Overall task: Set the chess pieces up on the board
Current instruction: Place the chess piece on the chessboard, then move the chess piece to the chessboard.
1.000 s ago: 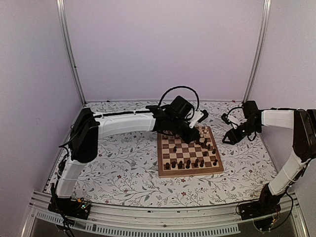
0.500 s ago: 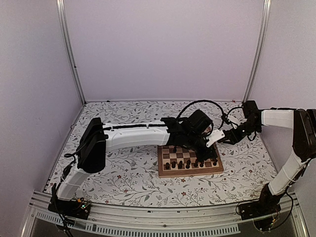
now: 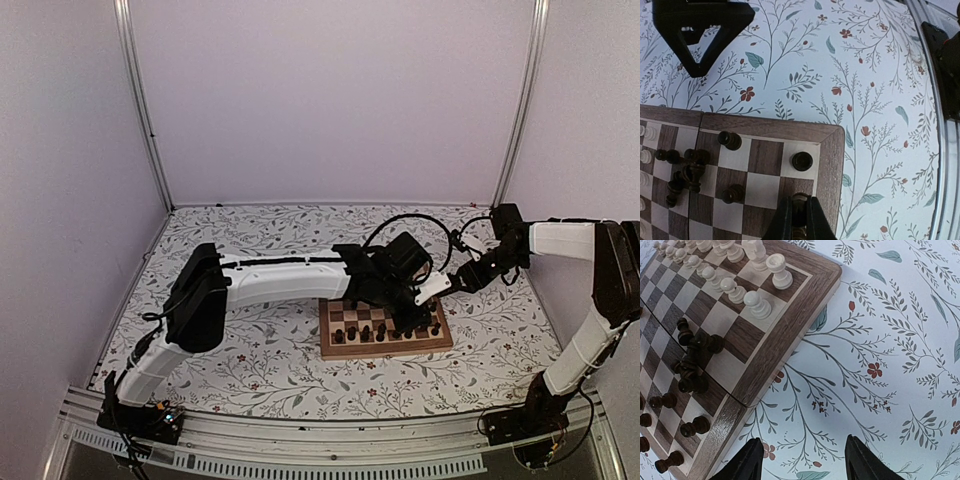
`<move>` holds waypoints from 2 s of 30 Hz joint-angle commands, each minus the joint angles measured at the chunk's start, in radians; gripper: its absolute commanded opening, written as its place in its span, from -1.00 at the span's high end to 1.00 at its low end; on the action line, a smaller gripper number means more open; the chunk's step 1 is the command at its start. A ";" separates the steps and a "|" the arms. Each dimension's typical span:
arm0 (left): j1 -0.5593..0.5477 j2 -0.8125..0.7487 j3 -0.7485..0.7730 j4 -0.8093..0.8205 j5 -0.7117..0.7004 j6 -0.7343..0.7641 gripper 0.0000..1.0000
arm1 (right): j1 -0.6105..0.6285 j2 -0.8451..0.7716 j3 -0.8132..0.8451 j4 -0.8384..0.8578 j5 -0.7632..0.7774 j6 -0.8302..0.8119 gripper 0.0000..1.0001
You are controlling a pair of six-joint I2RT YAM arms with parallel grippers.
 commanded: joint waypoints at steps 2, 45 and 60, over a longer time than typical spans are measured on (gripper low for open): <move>-0.006 0.036 0.036 -0.002 -0.020 0.012 0.86 | -0.002 0.009 0.017 -0.004 0.001 -0.009 -0.18; 0.054 -0.356 -0.086 -0.079 -0.391 0.019 -0.06 | -0.001 -0.099 0.089 -0.097 -0.195 -0.073 -0.17; 0.240 -0.665 -0.782 0.259 -0.239 -0.161 -0.04 | 0.172 -0.036 0.089 -0.194 -0.099 -0.176 0.07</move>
